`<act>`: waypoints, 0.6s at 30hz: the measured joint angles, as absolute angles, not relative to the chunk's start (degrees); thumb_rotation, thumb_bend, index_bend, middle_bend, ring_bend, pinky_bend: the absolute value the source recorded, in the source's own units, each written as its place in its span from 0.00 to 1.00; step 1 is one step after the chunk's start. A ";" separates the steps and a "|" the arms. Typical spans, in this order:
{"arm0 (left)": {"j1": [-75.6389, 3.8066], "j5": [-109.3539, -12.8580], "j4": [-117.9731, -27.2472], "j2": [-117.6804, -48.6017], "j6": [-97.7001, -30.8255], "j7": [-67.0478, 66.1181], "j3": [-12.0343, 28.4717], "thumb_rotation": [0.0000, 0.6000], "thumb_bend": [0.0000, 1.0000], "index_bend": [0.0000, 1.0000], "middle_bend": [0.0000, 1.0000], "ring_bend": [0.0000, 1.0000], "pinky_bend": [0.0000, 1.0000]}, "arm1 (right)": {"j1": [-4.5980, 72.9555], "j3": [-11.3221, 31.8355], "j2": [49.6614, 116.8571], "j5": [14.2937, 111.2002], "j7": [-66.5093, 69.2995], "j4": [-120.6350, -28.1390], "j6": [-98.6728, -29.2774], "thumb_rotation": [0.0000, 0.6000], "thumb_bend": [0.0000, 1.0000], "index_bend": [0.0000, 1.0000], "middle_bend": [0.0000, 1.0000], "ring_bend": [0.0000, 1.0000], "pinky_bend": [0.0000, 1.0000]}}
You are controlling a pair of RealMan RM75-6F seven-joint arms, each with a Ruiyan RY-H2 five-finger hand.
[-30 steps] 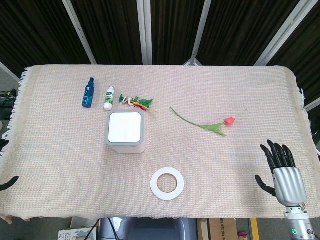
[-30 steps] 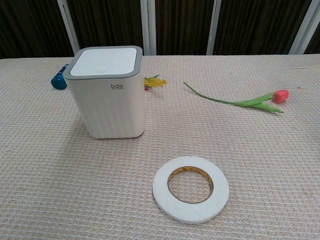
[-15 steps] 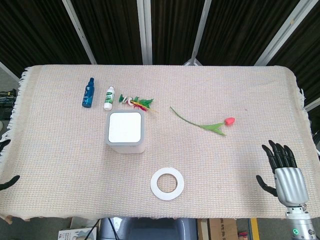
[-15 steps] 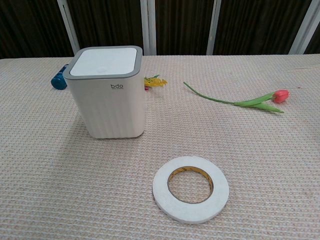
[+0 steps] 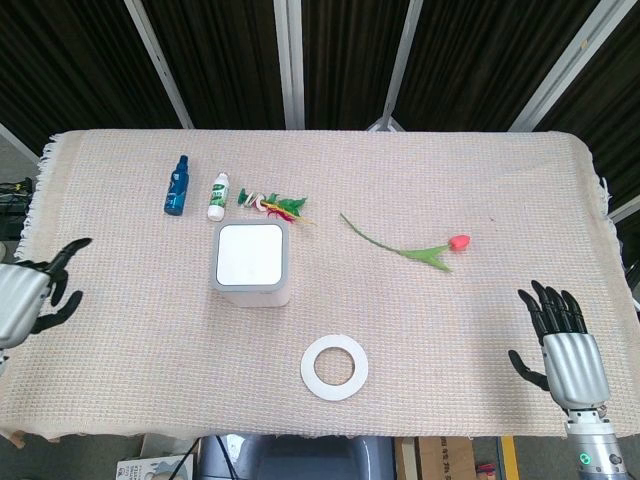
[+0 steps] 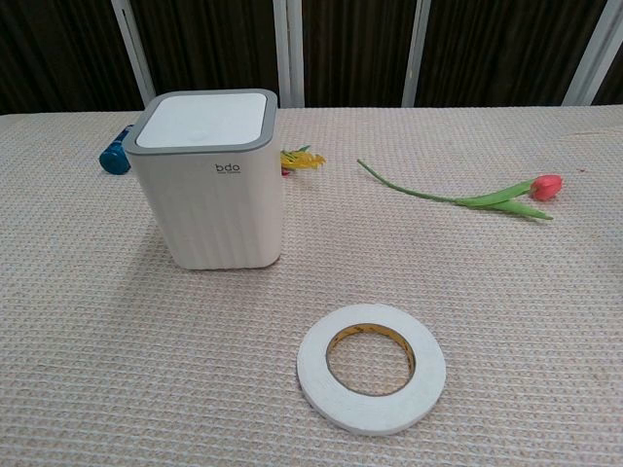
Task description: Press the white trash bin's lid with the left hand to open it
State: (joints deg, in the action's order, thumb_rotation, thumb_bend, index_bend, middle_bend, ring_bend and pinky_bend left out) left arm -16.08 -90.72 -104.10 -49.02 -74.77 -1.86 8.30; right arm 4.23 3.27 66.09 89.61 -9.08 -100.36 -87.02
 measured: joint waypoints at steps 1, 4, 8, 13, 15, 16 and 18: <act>-17.29 -90.48 -105.23 -48.67 -72.84 -2.88 8.64 1.00 0.67 0.22 0.84 0.73 0.69 | 4.25 3.28 66.12 89.55 -9.12 -100.33 -86.97 1.00 0.27 0.12 0.02 0.00 0.00; -21.06 -88.58 -109.25 -47.51 -66.83 -6.41 9.60 1.00 0.69 0.22 0.85 0.73 0.69 | 4.30 3.30 66.14 89.45 -9.16 -100.29 -86.84 1.00 0.27 0.12 0.02 0.00 0.00; -25.23 -84.92 -113.70 -46.44 -60.83 -11.00 10.53 1.00 0.71 0.22 0.85 0.74 0.69 | 4.31 3.36 66.10 89.28 -9.17 -100.25 -86.80 1.00 0.27 0.12 0.02 0.00 0.00; -28.46 -81.56 -116.64 -46.31 -57.04 -14.03 11.27 1.00 0.72 0.22 0.85 0.74 0.69 | 4.25 3.45 66.03 89.13 -8.95 -100.18 -86.94 1.00 0.27 0.12 0.02 0.00 0.00; -29.34 -80.35 -117.24 -46.55 -56.36 -15.33 11.50 1.00 0.72 0.22 0.85 0.74 0.69 | 4.26 3.50 65.97 88.90 -8.83 -100.08 -86.83 1.00 0.27 0.12 0.02 0.00 0.00; -29.82 -79.52 -117.54 -46.73 -55.99 -16.13 11.59 1.00 0.73 0.22 0.85 0.74 0.69 | 4.28 3.53 65.97 88.75 -8.79 -100.02 -86.75 1.00 0.27 0.12 0.02 0.00 0.00; -31.21 -77.42 -118.00 -47.48 -54.59 -18.43 11.68 1.00 0.73 0.22 0.85 0.74 0.69 | 4.42 3.67 66.02 88.39 -8.73 -99.79 -86.42 1.00 0.27 0.12 0.02 0.00 0.00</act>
State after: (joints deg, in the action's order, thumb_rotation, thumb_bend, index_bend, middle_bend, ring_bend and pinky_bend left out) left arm -31.21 -77.42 -118.00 -47.48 -54.59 -18.43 11.68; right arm 4.42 3.67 66.02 88.39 -8.73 -99.79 -86.42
